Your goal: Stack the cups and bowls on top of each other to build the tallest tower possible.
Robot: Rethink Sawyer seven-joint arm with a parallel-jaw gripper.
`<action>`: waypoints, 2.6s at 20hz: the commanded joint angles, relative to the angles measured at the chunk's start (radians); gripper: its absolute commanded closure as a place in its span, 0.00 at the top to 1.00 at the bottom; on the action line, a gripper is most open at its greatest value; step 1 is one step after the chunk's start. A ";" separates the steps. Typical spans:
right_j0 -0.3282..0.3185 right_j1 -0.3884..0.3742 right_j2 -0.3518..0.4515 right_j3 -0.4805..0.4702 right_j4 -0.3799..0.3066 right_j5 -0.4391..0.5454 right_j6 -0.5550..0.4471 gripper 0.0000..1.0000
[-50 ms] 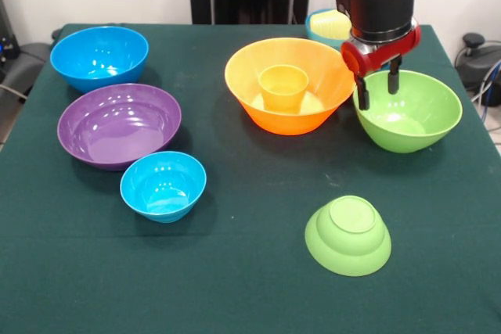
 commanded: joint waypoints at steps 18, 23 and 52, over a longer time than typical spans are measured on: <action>0.021 0.053 -0.005 -0.080 -0.023 0.049 0.099 1.00; -0.010 0.077 0.014 -0.101 -0.035 0.058 0.058 1.00; 0.037 -0.014 0.003 -0.040 0.010 0.149 0.134 1.00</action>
